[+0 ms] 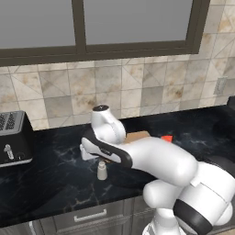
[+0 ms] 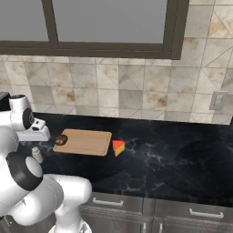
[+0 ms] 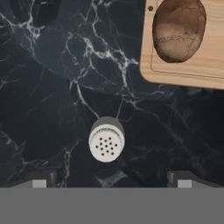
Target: Retrieve the reheated potato from the microwave, then place the potato, cheese, and condiment on the cutting board.
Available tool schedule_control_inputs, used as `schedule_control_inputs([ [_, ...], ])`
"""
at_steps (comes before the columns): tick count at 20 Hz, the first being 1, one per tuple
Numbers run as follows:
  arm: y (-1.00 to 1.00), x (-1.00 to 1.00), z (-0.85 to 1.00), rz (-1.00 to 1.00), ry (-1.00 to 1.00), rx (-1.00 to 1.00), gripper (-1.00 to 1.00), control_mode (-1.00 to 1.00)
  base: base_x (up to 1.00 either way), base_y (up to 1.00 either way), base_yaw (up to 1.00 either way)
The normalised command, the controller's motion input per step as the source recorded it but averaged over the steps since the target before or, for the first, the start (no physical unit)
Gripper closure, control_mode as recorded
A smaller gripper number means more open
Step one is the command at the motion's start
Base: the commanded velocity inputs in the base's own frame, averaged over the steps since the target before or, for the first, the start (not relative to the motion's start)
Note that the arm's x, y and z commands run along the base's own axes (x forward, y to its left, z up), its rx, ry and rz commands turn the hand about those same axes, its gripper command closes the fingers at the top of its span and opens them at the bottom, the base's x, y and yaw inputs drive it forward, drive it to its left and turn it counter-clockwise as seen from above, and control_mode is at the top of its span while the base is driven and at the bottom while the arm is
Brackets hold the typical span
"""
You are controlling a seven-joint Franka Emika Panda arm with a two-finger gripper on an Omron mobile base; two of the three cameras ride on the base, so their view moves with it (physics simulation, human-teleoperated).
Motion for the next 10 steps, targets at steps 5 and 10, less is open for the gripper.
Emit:
schedule_control_inputs([
  [5, 0.02, 0.0, -0.23, 0.0, -0.09, -0.02, -1.0, -1.0, 0.0, 0.0, 0.0],
  [10, 0.02, 0.0, -0.19, 0.0, -0.11, 0.0, -1.0, -1.0, 0.0, 0.0, 0.0],
])
